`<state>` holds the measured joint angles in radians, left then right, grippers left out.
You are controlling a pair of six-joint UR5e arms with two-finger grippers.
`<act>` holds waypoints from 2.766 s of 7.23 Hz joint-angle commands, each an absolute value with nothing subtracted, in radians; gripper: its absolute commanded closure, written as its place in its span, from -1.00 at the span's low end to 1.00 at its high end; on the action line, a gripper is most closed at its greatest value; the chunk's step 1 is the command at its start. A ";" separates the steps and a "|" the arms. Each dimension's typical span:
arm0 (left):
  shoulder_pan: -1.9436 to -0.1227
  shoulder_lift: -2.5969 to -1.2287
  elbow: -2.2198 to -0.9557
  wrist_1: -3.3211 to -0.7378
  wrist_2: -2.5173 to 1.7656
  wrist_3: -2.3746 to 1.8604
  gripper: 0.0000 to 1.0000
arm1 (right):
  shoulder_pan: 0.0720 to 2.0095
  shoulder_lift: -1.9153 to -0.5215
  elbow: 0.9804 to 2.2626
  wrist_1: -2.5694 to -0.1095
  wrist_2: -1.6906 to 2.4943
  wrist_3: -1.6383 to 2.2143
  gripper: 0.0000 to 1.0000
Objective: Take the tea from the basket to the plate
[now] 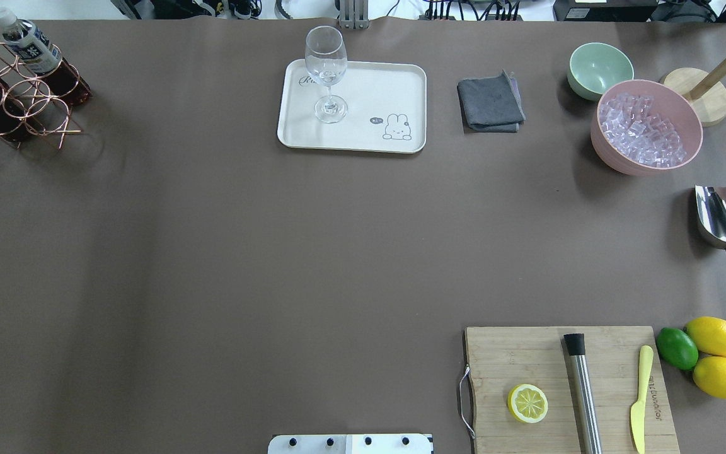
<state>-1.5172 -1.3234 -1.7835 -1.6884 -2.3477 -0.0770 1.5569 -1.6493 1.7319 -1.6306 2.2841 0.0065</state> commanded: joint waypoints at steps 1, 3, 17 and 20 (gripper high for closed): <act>-1.516 -1.321 -1.786 -1.692 -2.349 -0.077 -0.95 | 1.557 -1.646 1.733 -1.631 2.286 0.006 -1.00; -1.519 -1.319 -1.787 -1.689 -2.347 -0.072 -0.95 | 1.557 -1.644 1.738 -1.631 2.287 0.006 -1.00; -1.676 -1.762 -1.637 -1.692 -2.431 -1.759 -0.95 | 1.557 -1.649 1.727 -1.631 2.284 0.008 -1.00; -1.694 -1.923 -1.418 -1.756 -2.376 -1.830 -0.95 | 1.557 -1.651 1.730 -1.631 2.284 0.008 -1.00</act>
<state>-1.6887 -1.8326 -1.5399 -1.7109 -2.4161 -1.7971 1.5570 -1.6516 1.7281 -1.6306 2.2842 0.0077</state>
